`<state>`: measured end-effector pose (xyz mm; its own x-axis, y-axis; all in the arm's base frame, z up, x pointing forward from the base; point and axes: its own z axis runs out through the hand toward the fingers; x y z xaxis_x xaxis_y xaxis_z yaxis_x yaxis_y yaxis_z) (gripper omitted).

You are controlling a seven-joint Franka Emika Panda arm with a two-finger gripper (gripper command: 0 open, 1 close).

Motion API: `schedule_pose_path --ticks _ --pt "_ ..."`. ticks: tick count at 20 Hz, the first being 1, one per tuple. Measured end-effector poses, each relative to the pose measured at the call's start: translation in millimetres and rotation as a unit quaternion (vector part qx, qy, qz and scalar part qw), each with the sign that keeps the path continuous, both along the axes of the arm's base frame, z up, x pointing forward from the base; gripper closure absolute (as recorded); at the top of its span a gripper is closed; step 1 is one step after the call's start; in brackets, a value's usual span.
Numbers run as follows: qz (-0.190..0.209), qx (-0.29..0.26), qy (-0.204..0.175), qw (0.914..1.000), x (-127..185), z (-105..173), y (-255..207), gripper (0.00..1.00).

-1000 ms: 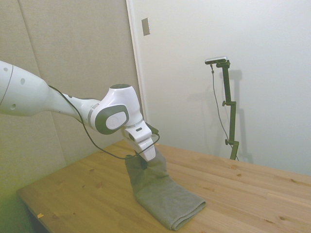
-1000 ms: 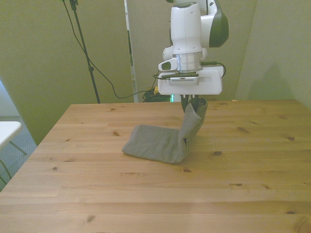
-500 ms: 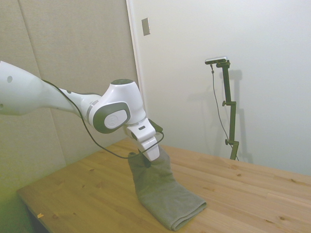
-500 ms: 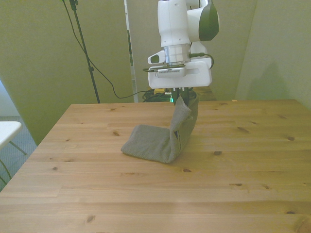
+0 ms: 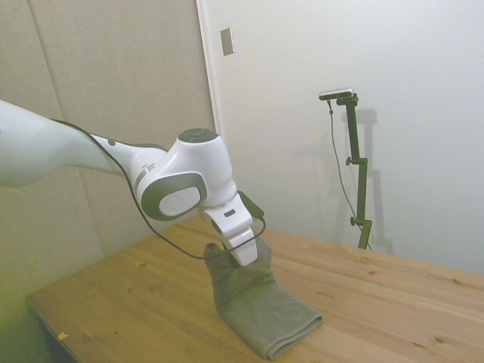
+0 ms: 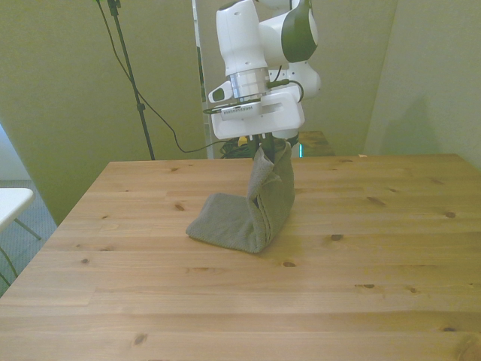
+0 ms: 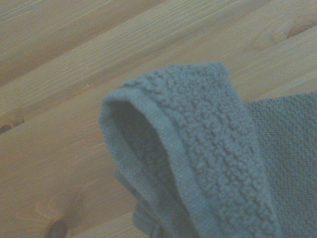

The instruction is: Fold the towel

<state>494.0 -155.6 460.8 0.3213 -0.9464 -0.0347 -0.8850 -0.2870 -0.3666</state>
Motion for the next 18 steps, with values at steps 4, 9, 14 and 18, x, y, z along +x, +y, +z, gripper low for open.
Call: schedule_pose_path --ticks 4,9,14,18 --pt "-0.009 0.015 -0.006 0.9998 -13.4 -7.8 -24.0 1.00" --pt "-0.039 0.034 -0.007 0.9986 -29.2 -27.5 -71.3 0.00" --pt "-0.035 0.039 -0.003 0.9986 -23.7 -42.8 -79.1 0.00" --pt "-0.028 0.037 -0.004 0.9989 -20.3 -42.8 -76.8 0.00"
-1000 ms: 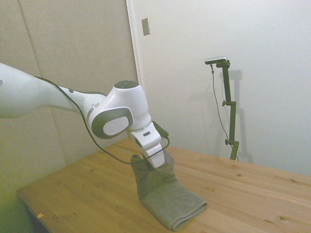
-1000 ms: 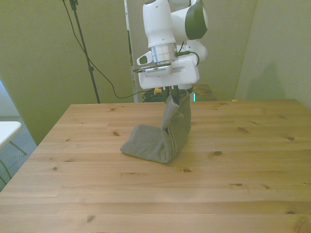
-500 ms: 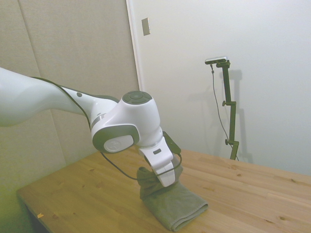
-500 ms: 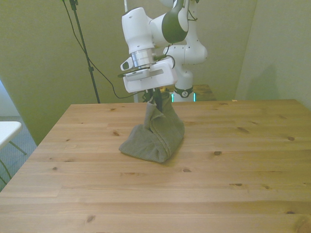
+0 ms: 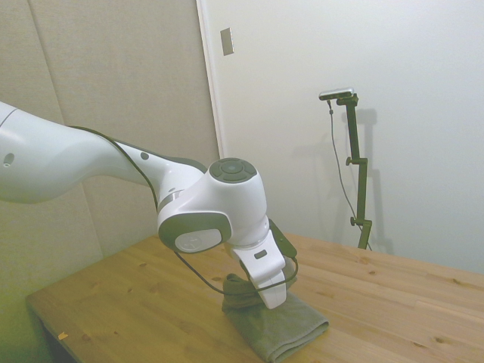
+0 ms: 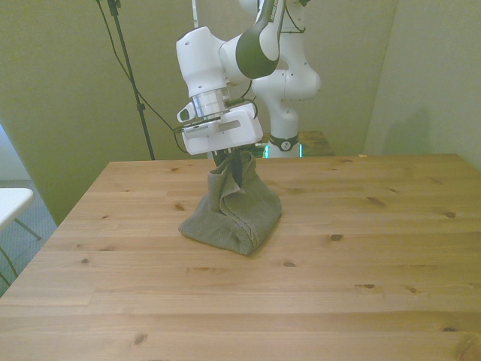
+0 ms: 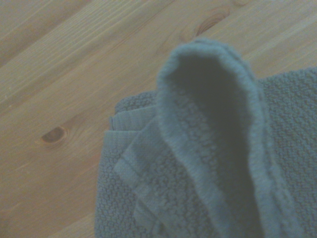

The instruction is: Fold the towel

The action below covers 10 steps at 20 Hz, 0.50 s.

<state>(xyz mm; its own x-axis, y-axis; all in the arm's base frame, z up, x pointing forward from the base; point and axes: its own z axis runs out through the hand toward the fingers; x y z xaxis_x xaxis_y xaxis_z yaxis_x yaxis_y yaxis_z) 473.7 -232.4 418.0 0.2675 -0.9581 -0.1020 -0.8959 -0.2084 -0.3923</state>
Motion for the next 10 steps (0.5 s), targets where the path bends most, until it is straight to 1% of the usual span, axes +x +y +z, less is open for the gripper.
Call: schedule_pose_path --ticks 5,8,10 --pt "0.000 -0.004 -0.009 1.0000 2.3 10.0 -1.4 0.00" --pt "0.005 -0.007 -0.021 0.9997 1.3 27.3 0.4 0.00" --pt "0.015 -0.007 -0.023 0.9996 -0.9 38.8 7.0 0.00"
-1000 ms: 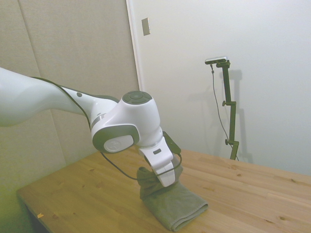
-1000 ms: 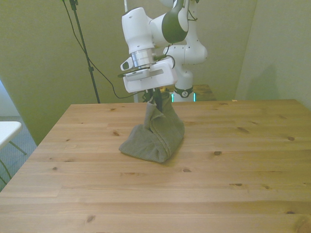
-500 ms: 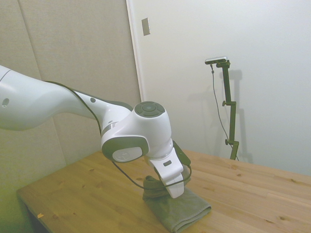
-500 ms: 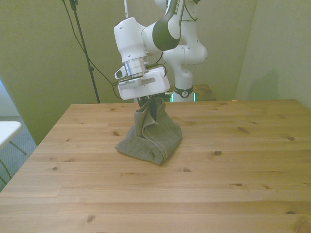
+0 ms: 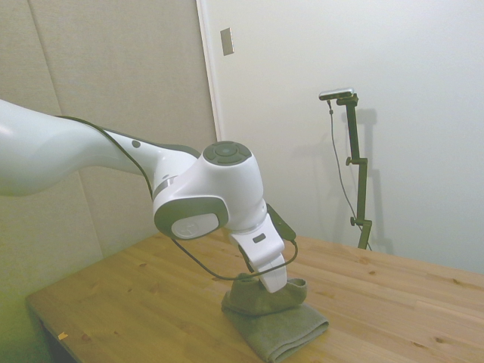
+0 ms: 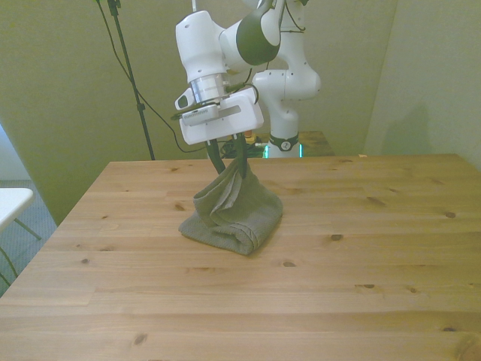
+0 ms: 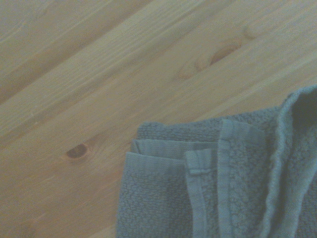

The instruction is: Fold the towel

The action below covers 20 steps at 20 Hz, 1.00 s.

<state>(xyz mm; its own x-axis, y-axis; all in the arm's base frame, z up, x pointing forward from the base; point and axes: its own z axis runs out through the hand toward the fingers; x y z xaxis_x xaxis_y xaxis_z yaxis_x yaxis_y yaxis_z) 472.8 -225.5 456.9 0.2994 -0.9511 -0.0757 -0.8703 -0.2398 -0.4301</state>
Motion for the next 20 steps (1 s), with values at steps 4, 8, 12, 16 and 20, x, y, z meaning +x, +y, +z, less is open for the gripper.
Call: schedule_pose_path --ticks 4,8,12,16,20 --pt "0.019 -0.014 0.023 0.9995 -6.6 26.1 23.8 0.00" --pt "0.033 -0.030 0.033 0.9984 -16.0 53.8 46.9 0.00" --pt "0.028 -0.077 0.080 0.9934 -22.7 58.3 74.0 0.00" --pt "0.040 -0.111 0.115 0.9863 -20.9 48.6 114.7 0.00" --pt "0.070 -0.122 0.131 0.9813 -17.1 34.8 158.1 0.00"
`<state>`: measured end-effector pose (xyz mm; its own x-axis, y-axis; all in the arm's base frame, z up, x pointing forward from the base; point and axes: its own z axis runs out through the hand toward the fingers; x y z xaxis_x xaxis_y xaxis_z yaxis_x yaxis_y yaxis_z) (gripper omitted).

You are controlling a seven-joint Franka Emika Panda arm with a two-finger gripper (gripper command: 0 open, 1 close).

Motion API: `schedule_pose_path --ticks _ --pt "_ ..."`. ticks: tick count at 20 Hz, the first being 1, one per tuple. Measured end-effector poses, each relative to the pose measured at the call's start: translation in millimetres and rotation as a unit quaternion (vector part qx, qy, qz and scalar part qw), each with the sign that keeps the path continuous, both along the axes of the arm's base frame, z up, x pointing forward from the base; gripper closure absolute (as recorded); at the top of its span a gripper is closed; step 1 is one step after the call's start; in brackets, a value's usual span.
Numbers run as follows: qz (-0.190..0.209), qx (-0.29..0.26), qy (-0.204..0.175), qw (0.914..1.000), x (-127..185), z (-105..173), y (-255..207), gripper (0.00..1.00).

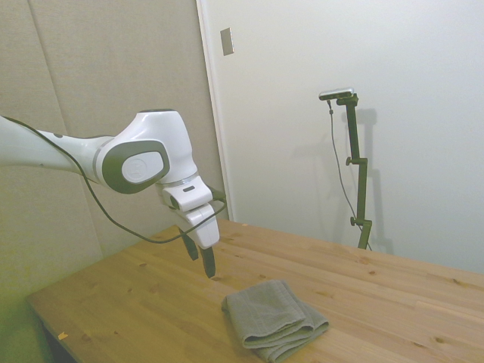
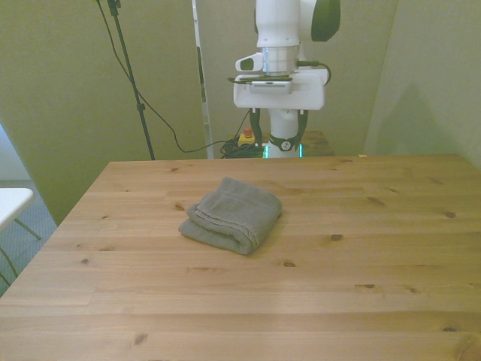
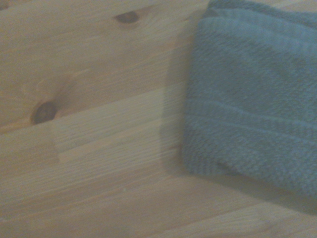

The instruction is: Fold the towel

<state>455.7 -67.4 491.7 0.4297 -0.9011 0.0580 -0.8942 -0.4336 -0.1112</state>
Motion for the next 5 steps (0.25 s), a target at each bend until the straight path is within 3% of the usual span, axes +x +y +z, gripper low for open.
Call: schedule_pose_path --ticks 5 --pt "0.040 -0.008 0.009 0.9991 2.6 -9.7 51.7 0.00"
